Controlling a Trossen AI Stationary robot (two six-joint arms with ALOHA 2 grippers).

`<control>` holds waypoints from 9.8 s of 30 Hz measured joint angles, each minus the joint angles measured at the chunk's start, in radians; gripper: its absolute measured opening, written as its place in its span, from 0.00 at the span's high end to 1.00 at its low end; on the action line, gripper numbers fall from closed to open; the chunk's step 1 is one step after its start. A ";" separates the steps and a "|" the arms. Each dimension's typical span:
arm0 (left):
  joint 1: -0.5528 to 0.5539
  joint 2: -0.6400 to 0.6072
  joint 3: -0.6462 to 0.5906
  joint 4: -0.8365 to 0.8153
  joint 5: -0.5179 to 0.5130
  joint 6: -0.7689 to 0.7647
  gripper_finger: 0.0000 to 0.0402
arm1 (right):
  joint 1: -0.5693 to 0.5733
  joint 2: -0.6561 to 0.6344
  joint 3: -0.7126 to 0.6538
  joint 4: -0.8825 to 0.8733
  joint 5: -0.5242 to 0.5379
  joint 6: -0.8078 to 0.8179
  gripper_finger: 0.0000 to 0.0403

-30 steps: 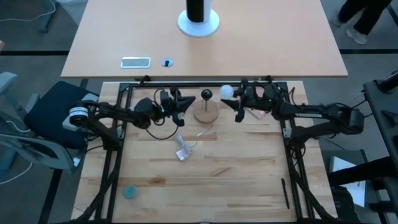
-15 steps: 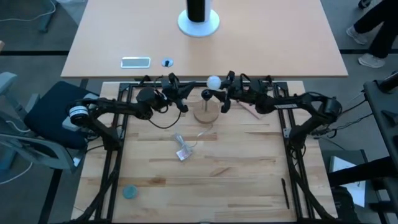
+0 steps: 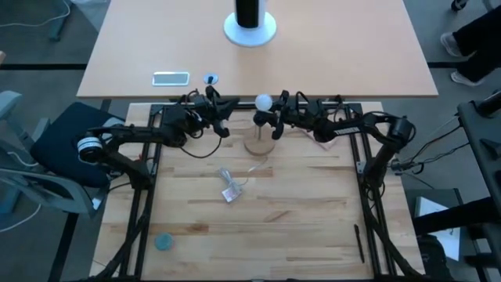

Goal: Screw lightbulb
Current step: Insert the lightbulb on the desk lamp

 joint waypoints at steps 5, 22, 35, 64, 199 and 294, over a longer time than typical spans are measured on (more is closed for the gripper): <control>0.001 0.026 -0.001 -0.007 -0.005 0.002 1.00 | 0.000 0.018 0.000 0.018 0.000 0.002 0.69; 0.001 0.068 -0.001 -0.085 -0.034 0.059 1.00 | 0.000 0.024 -0.004 -0.012 0.001 -0.051 0.69; 0.001 0.068 -0.002 -0.146 -0.035 0.123 1.00 | 0.000 0.024 -0.005 -0.018 0.009 -0.078 0.64; 0.001 0.068 -0.002 -0.168 -0.035 0.133 1.00 | 0.002 0.021 -0.006 -0.089 0.021 -0.130 0.44; -0.016 0.082 0.390 -0.972 0.096 0.689 1.00 | 0.003 -0.455 -0.015 -0.759 0.158 -0.329 1.00; -0.010 0.032 0.377 -1.103 -0.113 0.655 1.00 | 0.032 -0.361 0.006 -0.633 0.211 -0.362 1.00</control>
